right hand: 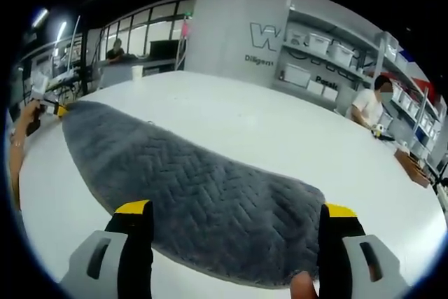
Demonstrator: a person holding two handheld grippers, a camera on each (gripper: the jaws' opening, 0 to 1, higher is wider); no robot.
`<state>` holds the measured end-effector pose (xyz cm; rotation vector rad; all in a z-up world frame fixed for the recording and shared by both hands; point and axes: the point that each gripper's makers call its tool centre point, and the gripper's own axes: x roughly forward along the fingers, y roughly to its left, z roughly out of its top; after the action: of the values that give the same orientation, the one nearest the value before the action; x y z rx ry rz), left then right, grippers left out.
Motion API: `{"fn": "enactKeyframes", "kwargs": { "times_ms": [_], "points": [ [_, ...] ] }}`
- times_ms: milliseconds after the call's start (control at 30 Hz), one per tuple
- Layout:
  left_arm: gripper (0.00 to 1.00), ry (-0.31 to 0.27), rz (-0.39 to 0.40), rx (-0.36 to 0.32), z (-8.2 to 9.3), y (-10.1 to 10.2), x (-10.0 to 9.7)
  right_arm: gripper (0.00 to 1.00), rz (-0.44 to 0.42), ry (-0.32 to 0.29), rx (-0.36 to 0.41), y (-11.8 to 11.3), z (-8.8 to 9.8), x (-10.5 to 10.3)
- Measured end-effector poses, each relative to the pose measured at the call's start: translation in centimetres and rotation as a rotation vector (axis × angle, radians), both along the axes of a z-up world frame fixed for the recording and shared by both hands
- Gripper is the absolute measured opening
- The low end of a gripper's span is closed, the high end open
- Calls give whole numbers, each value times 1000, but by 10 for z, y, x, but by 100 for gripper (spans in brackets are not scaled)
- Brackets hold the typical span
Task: Open the folded towel by lifting each exposed corner and separating the folded layers until the towel lies flat within the target outline without major curled edges
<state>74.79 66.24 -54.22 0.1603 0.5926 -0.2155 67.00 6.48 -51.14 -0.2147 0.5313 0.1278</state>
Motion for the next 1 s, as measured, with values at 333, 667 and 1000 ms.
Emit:
{"fn": "enactKeyframes", "kwargs": {
  "times_ms": [333,667,1000],
  "points": [
    [9,44,-86,90,-6,1,-3,97,6,6,-5,0,0,-1],
    [9,78,-151,108,-6,13,-16,99,10,19,-7,0,-3,-1],
    [9,93,-134,101,-7,31,-26,99,-15,-2,5,-7,2,-3]
  ]
}}
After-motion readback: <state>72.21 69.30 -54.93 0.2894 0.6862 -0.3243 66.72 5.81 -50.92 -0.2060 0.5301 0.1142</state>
